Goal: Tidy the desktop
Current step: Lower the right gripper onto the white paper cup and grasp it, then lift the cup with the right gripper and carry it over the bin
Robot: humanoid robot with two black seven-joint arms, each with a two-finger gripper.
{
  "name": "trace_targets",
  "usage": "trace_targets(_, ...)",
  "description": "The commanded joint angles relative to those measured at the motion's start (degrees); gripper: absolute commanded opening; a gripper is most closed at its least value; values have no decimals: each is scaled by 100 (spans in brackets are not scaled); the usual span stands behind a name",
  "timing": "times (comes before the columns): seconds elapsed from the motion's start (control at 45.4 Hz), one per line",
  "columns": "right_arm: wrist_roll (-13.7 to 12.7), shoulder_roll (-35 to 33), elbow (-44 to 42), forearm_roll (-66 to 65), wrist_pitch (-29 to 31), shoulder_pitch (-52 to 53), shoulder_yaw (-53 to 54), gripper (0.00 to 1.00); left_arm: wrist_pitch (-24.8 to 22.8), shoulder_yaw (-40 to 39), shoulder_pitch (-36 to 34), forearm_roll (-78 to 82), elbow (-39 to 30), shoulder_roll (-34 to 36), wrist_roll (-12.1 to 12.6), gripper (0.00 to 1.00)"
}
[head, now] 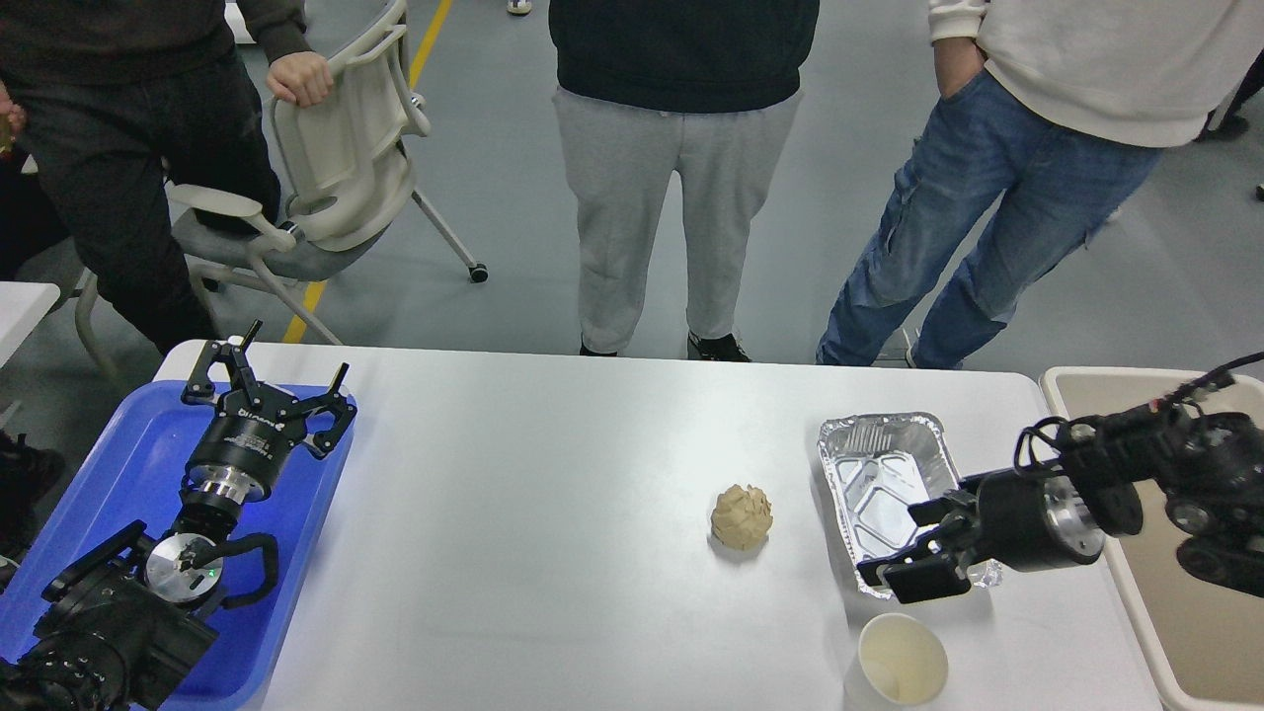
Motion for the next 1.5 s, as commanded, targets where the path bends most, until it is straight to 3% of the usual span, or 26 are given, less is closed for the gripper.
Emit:
trace_targets(0.0,-77,533,-150,-268,-58,-158,-383,99,0,0,0,10,0,0,-1,100)
trace_targets(0.507,-25,541,-721,-1033,-242,-694,-488,94,0,0,0,10,0,-9,-1,100)
trace_targets(0.639,10,541,-976,-1191,-436,-808,-488,76,0,0,0,10,-9,-9,-1,100)
trace_targets(0.727,54,541,-976,-1200,-480,-826,-488,58,0,0,0,10,0,0,-1,100)
trace_targets(0.793,63,541,-985,-1200,-462,-817,-506,20,0,0,0,10,0,0,-1,100)
trace_targets(0.882,133,524,-985,-1183,-462,-765,-541,0,0,0,0,10,0,0,-1,100)
trace_targets(1.08,485,497,-941,-1165,-427,-730,-611,0,0,0,0,1,0,0,-1,100)
trace_targets(1.477,582,427,-836,-1042,-392,-440,-611,0,0,0,9,1,0,0,-1,100)
